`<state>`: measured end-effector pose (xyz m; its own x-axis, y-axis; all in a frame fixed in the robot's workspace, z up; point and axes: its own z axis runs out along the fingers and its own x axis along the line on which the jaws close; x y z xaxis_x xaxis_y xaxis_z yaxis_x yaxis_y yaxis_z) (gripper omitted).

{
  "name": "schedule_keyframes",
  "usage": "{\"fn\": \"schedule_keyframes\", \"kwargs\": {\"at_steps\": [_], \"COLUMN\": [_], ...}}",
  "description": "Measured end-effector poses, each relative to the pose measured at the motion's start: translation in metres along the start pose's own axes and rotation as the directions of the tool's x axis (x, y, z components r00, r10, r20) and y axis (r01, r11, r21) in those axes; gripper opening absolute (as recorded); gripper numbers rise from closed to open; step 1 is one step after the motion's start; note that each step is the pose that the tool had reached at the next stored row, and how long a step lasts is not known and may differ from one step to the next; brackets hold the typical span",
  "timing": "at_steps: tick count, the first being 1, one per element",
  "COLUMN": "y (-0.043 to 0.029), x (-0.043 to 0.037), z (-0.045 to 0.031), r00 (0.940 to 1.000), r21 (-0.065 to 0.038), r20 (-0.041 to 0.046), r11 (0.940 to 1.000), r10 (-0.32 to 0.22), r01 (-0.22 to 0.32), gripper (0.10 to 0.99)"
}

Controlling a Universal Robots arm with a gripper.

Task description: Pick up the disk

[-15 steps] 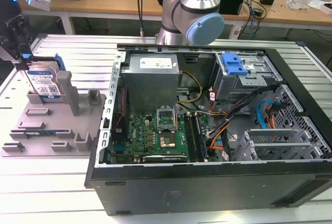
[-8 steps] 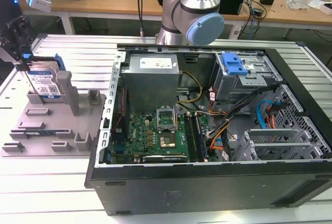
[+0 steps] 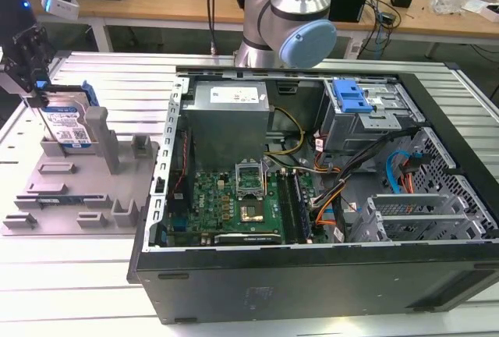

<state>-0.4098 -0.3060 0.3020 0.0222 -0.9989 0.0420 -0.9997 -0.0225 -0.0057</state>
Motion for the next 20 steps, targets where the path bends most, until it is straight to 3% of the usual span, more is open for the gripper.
{"fn": "schedule_keyframes", "kwargs": {"at_steps": [14, 16, 17, 20], "y": [0.0006, 0.0007, 0.0007, 0.0007], "x": [0.0004, 0.0005, 0.0005, 0.0004], "z": [0.0045, 0.0048, 0.0050, 0.0052], "r00": [1.0000, 1.0000, 1.0000, 1.0000], "r21": [0.000, 0.000, 0.000, 0.000], "r20": [0.0001, 0.0000, -0.0001, 0.0000], "r11": [1.0000, 1.0000, 1.0000, 1.0000], "r10": [0.000, 0.000, 0.000, 0.000], "r01": [0.000, 0.000, 0.000, 0.000], "gripper": [0.451, 0.439, 0.369, 0.369]}}
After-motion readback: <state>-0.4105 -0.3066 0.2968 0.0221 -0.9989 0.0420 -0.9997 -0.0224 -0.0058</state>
